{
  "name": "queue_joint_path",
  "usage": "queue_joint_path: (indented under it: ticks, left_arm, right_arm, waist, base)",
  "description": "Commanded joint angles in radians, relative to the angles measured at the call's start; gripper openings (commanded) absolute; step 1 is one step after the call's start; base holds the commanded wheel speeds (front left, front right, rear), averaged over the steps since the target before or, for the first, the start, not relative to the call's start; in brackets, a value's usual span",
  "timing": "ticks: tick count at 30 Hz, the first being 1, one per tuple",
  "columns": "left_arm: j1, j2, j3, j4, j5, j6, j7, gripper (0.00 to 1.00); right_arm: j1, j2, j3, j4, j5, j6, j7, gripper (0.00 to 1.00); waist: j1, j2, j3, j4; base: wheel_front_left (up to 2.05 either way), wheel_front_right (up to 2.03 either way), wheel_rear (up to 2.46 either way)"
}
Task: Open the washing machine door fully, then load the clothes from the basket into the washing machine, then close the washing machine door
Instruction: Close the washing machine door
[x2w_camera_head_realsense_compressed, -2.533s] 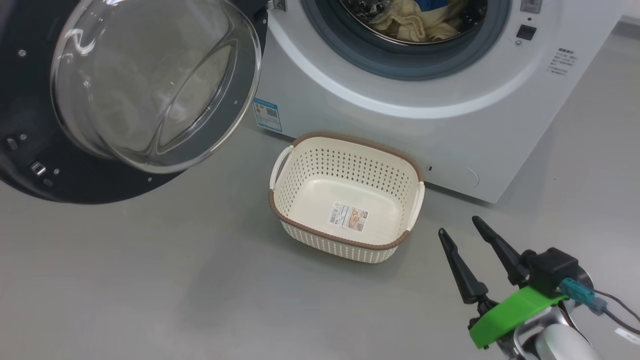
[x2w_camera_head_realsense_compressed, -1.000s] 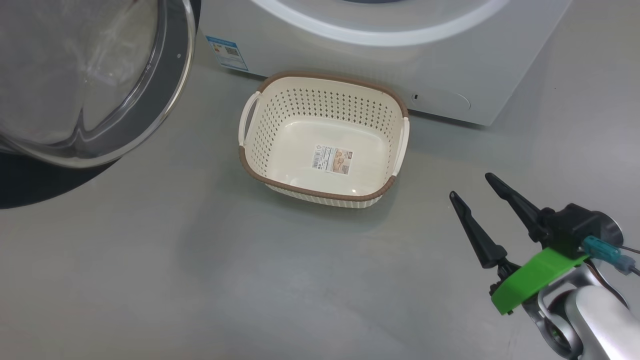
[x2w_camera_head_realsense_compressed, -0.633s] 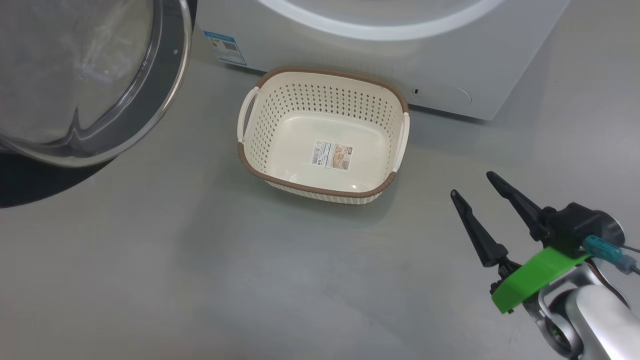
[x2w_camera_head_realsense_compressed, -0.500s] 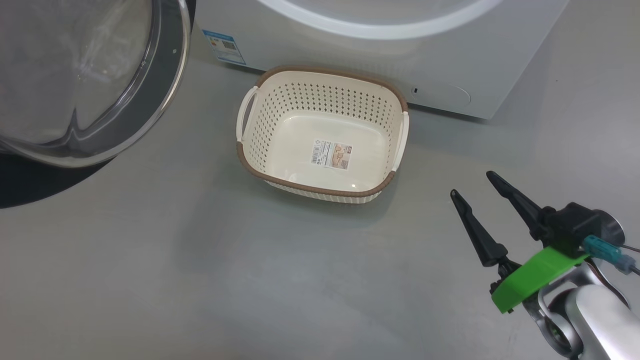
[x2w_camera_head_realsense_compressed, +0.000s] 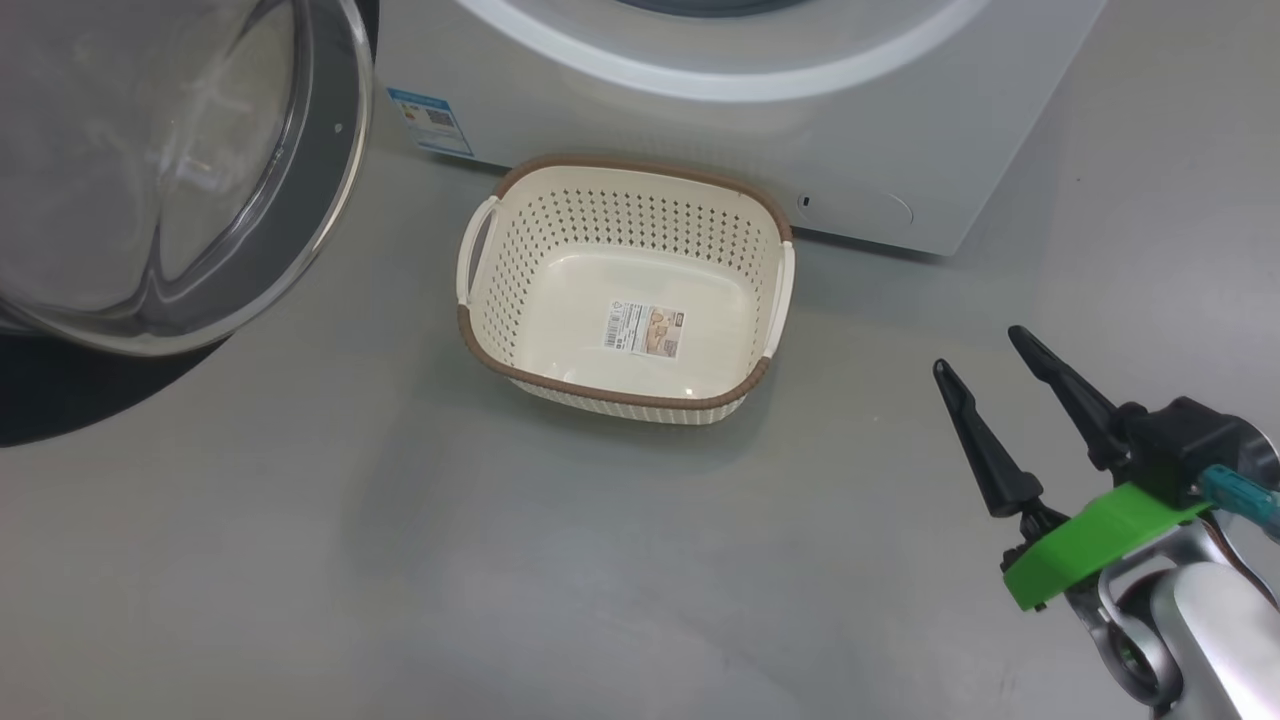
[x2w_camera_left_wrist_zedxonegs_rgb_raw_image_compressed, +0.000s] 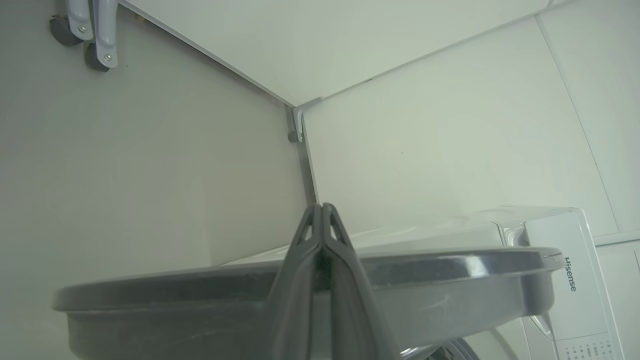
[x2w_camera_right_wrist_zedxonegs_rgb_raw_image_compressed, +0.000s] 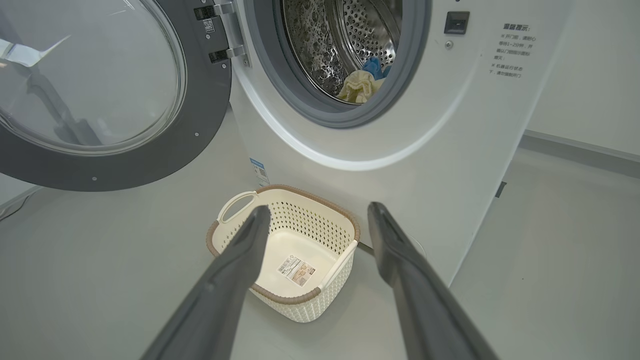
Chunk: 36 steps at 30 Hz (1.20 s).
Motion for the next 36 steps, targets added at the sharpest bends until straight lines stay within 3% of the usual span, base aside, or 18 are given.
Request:
queue_joint_path:
  ticks: [1, 20, 36]
  left_arm:
    - [0.004, 0.054, 0.005, -0.043, -0.012, -0.007, 0.032, 0.0]
    - [0.093, 0.061, -0.004, -0.134, -0.062, -0.005, 0.184, 0.0]
    - [0.197, 0.011, -0.021, -0.275, -0.093, 0.017, 0.275, 0.0]
  right_arm:
    - [0.001, 0.0, 0.008, -0.025, -0.005, -0.003, -0.014, 1.0]
    - [0.045, 0.044, -0.068, 0.009, -0.01, -0.003, -0.058, 1.0]
    - [0.065, 0.089, -0.085, 0.044, -0.012, -0.003, -0.091, 1.0]
  waist:
    - [0.0, -0.0001, -0.007, -0.006]
    - [0.0, -0.0001, -0.07, -0.054]
    - [0.0, -0.0001, -0.122, -0.115]
  base:
    - [0.0, 0.0, 0.0]
    - [0.0, 0.0, 0.0]
    - [0.0, 0.0, 0.0]
